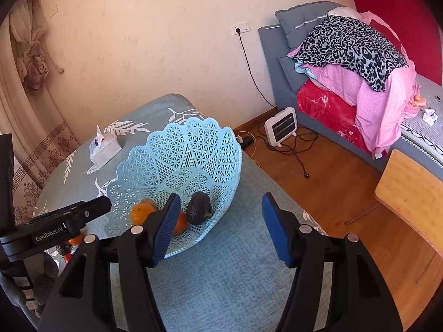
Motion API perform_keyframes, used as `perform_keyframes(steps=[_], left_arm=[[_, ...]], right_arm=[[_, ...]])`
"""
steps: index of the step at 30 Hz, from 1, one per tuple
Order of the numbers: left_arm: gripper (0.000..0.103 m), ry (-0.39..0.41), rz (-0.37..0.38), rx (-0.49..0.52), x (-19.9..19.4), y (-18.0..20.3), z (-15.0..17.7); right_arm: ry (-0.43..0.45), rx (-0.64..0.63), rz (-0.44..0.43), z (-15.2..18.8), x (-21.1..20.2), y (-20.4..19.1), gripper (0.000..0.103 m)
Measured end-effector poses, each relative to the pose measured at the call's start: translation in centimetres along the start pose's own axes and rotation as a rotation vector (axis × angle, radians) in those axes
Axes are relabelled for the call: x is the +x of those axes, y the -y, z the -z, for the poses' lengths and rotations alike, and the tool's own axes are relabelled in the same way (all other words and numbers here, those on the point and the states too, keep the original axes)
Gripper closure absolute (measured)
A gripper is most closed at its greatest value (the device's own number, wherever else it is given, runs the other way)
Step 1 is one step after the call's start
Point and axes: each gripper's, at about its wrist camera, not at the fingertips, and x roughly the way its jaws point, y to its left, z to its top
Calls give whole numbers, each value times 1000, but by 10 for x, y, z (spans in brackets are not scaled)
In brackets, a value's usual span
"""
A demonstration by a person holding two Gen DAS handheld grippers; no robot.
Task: Organize fruits
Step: 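Lower the large orange into the basket and open the left tool, then move the left tool back to the fruit and grasp a tangerine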
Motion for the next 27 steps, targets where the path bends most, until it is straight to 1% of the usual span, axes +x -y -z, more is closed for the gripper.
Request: perform_keyframes(steps=[4, 12, 16, 22, 27], left_arm=[[31, 20, -53, -6, -8, -9, 1], [31, 72, -116, -19, -34, -29, 4], [31, 99, -159, -26, -50, -44, 8], [31, 132, -229, -66, -70, -76, 19], [31, 146, -268, -113, -87, -105, 29]], right_arm=[[-1, -6, -4, 1, -1, -3, 40], [3, -21, -23, 3, -5, -12, 39], [1, -36, -36, 5, -6, -19, 39], [-13, -67, -51, 10, -5, -32, 39], [-25, -88, -60, 15, -3, -42, 39]])
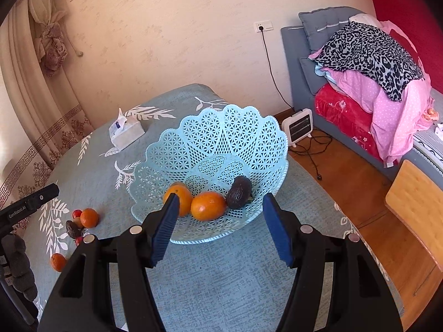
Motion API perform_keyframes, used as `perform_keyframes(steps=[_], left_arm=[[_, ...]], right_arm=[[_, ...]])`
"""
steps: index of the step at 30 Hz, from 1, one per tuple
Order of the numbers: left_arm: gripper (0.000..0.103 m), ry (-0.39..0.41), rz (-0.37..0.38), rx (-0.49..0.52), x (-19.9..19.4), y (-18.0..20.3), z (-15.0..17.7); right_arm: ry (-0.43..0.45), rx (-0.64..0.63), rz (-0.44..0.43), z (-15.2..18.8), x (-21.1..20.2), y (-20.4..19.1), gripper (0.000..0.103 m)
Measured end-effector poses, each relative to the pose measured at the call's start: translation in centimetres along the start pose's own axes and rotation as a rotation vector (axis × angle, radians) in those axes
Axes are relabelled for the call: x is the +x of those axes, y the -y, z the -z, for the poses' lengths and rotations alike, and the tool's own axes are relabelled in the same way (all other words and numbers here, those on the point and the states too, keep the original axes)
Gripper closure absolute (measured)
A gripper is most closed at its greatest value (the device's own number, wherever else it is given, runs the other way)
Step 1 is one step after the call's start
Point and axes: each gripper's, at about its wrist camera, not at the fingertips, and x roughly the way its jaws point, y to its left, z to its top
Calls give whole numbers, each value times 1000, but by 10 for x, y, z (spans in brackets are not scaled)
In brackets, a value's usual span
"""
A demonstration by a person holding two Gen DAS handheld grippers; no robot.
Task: Organize fruits
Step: 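Move the left tool back to the fruit and grasp a tangerine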
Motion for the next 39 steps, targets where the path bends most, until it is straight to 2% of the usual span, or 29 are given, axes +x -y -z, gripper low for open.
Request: perform_keyframes(steps=[11, 18, 29, 30, 31, 39], left_arm=[[31, -26, -100, -111, -10, -74, 25], [31, -74, -131, -153, -7, -103, 52], [30, -160, -95, -155, 4, -108, 93], [22, -153, -88, -155, 4, -108, 96], [20, -149, -86, -150, 4, -107, 98], [19, -136, -40, -141, 1, -104, 105]], right_arm=[[-32, -44, -16, 8, 5, -18, 39], [-55, -75, -28, 14, 11, -33, 39], [-83, -128, -56, 24, 19, -65, 39], [-85, -132, -60, 24, 19, -68, 39], [-87, -135, -63, 25, 20, -71, 39], [-111, -174, -94, 34, 26, -98, 39]])
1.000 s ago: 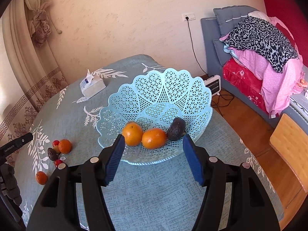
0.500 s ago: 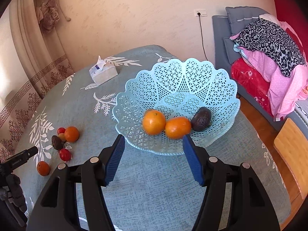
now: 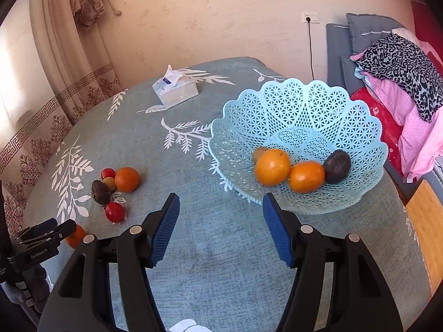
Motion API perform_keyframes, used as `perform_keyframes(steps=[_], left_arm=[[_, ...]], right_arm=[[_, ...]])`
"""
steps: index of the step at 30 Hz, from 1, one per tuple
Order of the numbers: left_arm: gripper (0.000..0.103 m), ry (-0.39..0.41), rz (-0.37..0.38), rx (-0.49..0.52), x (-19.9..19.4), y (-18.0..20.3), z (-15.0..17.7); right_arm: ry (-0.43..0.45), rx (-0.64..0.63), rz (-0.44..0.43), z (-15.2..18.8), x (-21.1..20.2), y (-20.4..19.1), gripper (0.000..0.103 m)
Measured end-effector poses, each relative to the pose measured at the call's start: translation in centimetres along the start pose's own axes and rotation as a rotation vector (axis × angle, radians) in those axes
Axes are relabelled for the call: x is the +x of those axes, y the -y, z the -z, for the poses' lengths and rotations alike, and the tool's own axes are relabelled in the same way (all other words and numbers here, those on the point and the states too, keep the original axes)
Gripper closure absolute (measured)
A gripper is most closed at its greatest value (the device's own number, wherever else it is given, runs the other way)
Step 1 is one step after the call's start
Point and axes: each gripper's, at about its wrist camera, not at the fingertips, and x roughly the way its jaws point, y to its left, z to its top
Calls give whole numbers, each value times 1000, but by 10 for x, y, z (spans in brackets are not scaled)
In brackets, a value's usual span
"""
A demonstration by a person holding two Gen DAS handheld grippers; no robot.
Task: Organize fruits
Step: 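Move the left tool back to the fruit and grasp a tangerine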
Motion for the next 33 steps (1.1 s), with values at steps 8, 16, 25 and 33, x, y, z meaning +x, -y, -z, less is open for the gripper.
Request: perform_keyframes(steps=[8, 16, 25, 33], left_arm=[[19, 0, 32, 31, 1, 10, 7], [29, -43, 39, 62, 13, 19, 12], [64, -36, 72, 82, 12, 20, 15], [65, 19, 29, 27, 5, 13, 16]], right_arm=[[2, -68, -6, 4, 4, -27, 39], [-25, -98, -31, 7, 15, -41, 39], [-86, -116, -89, 12, 32, -53, 39], [-154, -152, -165, 13, 52, -75, 39]])
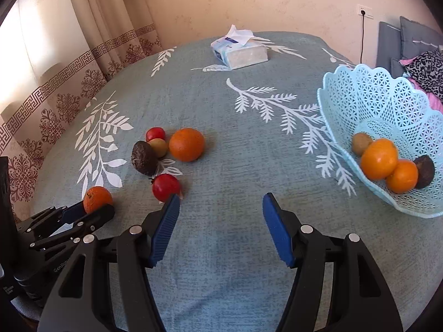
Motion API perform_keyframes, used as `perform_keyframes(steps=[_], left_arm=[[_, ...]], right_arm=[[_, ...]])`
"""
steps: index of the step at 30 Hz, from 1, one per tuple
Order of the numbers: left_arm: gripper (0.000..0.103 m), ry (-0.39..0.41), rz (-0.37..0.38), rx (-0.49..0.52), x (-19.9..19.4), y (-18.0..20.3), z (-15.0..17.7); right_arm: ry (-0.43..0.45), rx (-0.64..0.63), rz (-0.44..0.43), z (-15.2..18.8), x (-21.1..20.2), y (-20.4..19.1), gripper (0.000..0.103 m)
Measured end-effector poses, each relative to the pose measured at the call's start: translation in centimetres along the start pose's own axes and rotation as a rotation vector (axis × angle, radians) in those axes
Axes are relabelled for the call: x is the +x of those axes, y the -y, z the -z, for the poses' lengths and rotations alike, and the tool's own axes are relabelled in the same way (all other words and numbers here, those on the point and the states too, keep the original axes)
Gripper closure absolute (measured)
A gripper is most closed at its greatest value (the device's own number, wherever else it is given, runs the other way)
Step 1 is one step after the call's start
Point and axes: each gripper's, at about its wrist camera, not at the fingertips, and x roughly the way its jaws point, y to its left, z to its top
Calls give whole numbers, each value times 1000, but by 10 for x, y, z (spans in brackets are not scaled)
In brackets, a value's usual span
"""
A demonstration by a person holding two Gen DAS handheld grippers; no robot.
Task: Organize fruits
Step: 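Move the left tool back to the fruit and grasp a tangerine, then grasp the red tomato with the right tool while the left tool holds the tangerine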
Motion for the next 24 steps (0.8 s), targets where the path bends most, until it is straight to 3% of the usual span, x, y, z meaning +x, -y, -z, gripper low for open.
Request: perform_keyframes(steps=[5, 15, 20, 24], left_arm=[[64, 37, -45, -38, -6, -6, 0], [64, 27, -51, -62, -5, -11, 0], [64, 23, -54, -72, -3, -13, 0], [64, 22, -53, -73, -3, -13, 0]], right_arm=[[-27, -32, -32, -6, 13, -14, 39], [-64, -107, -74, -13, 35, -40, 39], [-81, -144, -88, -14, 46, -50, 57], [-79, -158, -75, -14, 52, -53, 64]])
